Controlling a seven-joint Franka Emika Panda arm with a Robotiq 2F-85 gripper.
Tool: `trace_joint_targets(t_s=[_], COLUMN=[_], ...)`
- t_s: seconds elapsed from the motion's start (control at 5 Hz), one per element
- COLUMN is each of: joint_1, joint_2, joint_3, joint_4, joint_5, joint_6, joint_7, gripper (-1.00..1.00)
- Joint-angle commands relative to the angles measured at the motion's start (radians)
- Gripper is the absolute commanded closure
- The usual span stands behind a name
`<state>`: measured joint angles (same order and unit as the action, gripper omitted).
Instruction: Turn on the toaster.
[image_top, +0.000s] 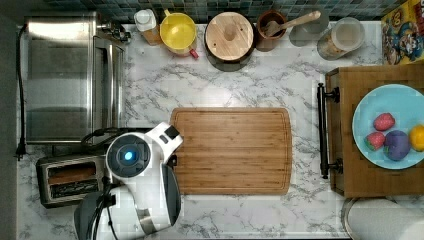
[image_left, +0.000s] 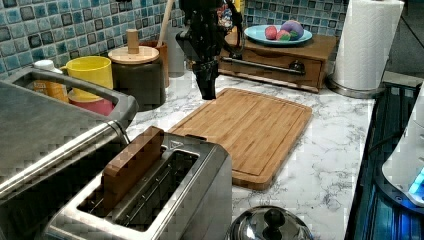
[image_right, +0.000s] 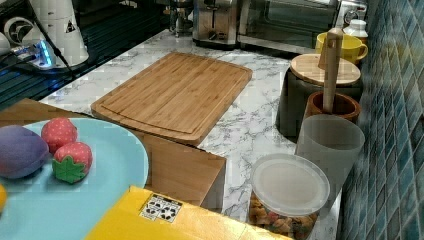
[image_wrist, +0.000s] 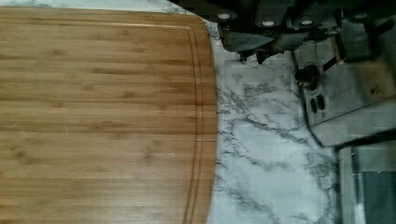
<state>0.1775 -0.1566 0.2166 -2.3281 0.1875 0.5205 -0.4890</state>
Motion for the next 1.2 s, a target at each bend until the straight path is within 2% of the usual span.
trace_joint_targets(t_s=[0.2,0.4,0.6,0.8,1.2], joint_1=[0.069,0.164,0.134,0.158,0.133], joint_2=[-0.081,-0.086,-0.099,-0.099,-0.026], joint_3=[-0.006,-0.046,0.003,0.001,0.011], joint_4=[-0.04,-0.054,-0.058,-0.061,-0.035], joint_5=[0.136,0.167,0.222,0.216,0.139], joint_6=[0.021,0.052,0.07,0.107,0.126], joint_7=[-0.168,-0.17,-0.162,-0.113,-0.042], gripper=[1.0,1.0,1.0,1.0,1.0])
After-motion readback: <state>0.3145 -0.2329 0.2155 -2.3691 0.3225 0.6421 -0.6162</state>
